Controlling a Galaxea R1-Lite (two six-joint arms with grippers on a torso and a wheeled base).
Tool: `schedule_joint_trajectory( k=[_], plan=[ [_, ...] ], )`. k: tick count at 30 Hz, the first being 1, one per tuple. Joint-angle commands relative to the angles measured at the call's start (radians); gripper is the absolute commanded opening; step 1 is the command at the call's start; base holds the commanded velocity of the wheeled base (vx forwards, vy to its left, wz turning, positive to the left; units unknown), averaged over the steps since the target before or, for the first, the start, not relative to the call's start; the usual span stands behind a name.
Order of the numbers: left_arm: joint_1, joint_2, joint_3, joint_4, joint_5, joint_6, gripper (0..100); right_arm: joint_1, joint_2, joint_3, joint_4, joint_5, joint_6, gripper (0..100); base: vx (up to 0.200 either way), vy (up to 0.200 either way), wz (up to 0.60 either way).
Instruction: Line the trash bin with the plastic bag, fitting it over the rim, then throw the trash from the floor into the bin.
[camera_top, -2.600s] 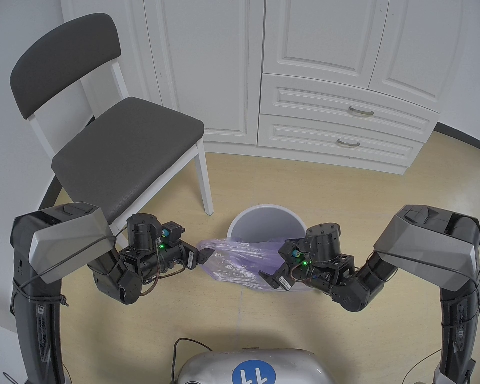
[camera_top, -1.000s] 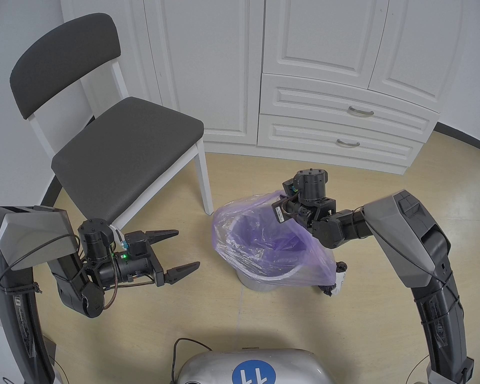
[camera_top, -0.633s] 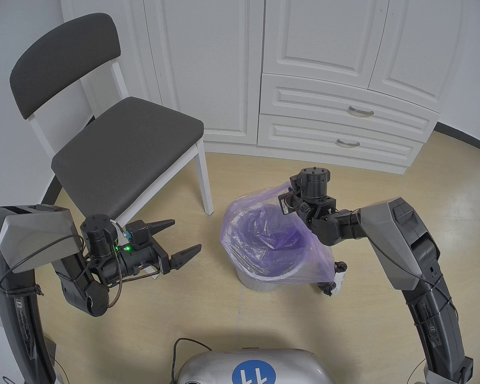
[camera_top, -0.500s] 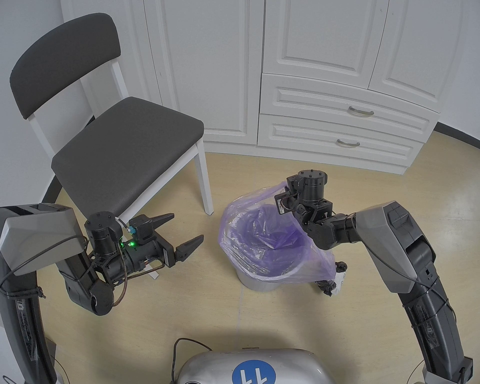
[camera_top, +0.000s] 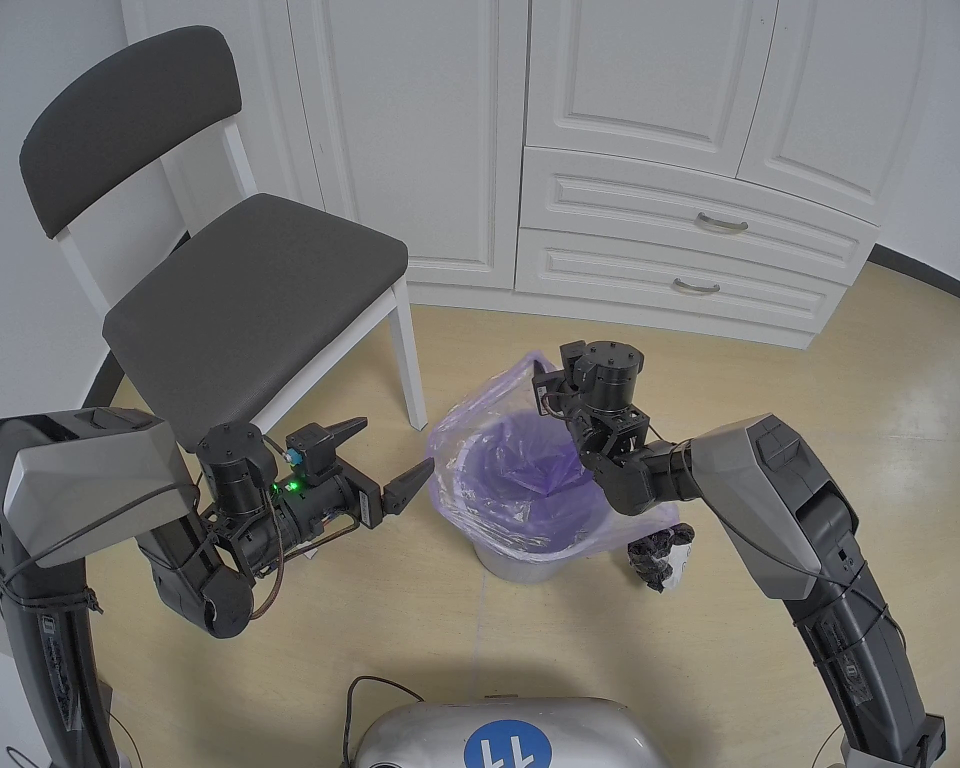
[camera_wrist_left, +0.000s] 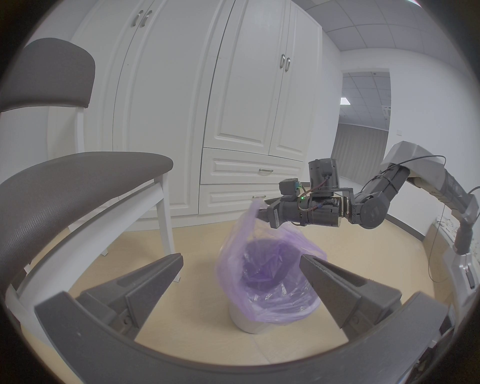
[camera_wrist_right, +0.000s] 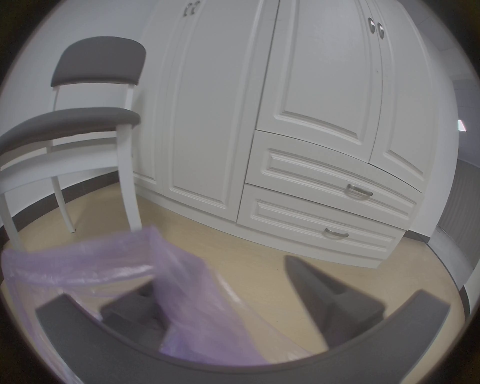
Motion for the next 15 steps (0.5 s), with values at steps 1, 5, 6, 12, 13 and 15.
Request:
schedule_joint_trajectory(
  k=[1, 5, 6, 12, 13, 15],
  plan=[
    [-0.013, 0.005, 0.004, 0.003, 0.009, 0.0, 100, 0.025, -0.098, 0.133, 0.018, 0.011, -0.016, 100, 0.0, 0.0, 0.0],
    [-0.022, 0.005, -0.001, 0.006, 0.073, 0.002, 100, 0.047, -0.301, 0.439, 0.096, 0.086, -0.065, 100, 0.0, 0.0, 0.0],
    [-0.024, 0.005, -0.001, 0.006, 0.078, 0.003, 100, 0.05, -0.327, 0.468, 0.102, 0.09, -0.062, 100, 0.0, 0.0, 0.0],
    [-0.055, 0.025, 0.007, 0.009, 0.096, 0.006, 100, 0.059, -0.448, 0.696, 0.028, 0.017, -0.019, 100, 0.0, 0.0, 0.0],
    [-0.058, 0.027, 0.007, 0.009, 0.104, 0.008, 100, 0.059, -0.457, 0.718, 0.019, 0.004, -0.016, 100, 0.0, 0.0, 0.0],
    [-0.07, 0.04, 0.004, 0.009, 0.15, 0.013, 100, 0.059, -0.485, 0.805, -0.027, -0.038, 0.004, 100, 0.0, 0.0, 0.0]
  ],
)
